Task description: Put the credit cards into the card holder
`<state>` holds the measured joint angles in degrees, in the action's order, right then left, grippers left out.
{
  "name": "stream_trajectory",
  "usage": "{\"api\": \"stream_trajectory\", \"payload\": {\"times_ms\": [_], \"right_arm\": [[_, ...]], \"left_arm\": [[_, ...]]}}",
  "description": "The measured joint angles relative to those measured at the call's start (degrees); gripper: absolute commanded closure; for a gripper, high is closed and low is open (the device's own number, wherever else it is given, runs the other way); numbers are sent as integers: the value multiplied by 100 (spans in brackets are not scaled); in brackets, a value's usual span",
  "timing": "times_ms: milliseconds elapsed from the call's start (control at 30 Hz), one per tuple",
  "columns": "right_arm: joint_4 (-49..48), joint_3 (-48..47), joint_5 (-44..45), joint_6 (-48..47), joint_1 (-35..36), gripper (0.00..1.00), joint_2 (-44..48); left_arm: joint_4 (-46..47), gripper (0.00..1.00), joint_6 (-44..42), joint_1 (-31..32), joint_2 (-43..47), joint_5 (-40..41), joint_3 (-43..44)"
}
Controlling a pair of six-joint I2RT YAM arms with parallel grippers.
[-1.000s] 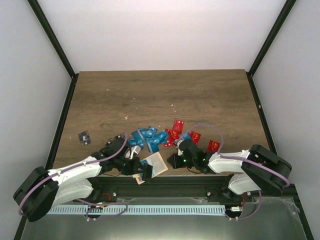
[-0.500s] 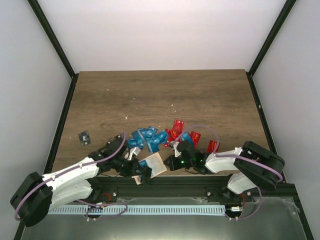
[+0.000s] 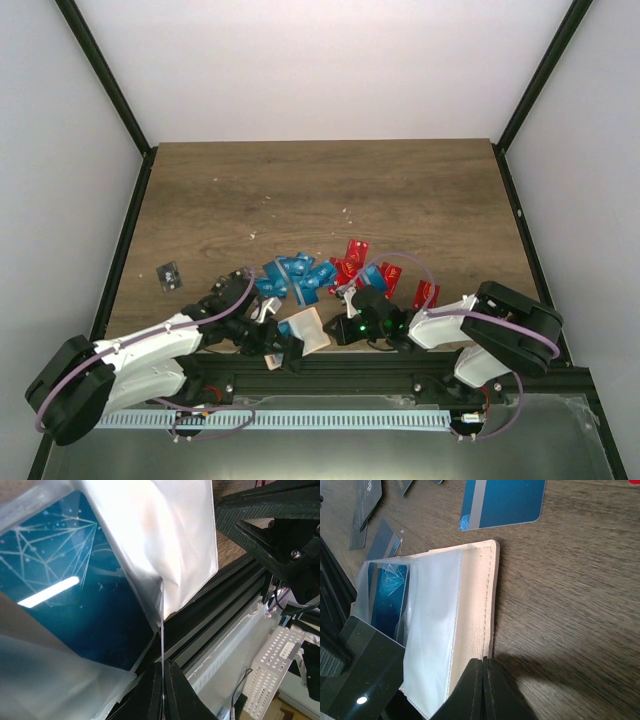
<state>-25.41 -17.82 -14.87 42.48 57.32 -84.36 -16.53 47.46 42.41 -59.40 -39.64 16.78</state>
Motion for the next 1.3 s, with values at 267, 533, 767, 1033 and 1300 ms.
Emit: {"api": "stream_trajectory", "payload": {"times_ms": [267,533,767,1033,1300], "right_arm": [[-151,0,15,70,39,99,-87],[-306,0,15,120,74,99,-186],[-402,-2,39,162,122,99,-249],[-774,-48,4,221,212,99,-544],[-1025,-120,-101,240,214,99,-769]], "left_arm": [[63,96,33,-2,-61,39,0],[398,96,323,-4,267,162,-350],[1823,96,977,-4,496,262,-1176],[2341,96,1239,-7,1169,942,-1421],[2839,96,1200,-111,944,1281,-1513]]}}
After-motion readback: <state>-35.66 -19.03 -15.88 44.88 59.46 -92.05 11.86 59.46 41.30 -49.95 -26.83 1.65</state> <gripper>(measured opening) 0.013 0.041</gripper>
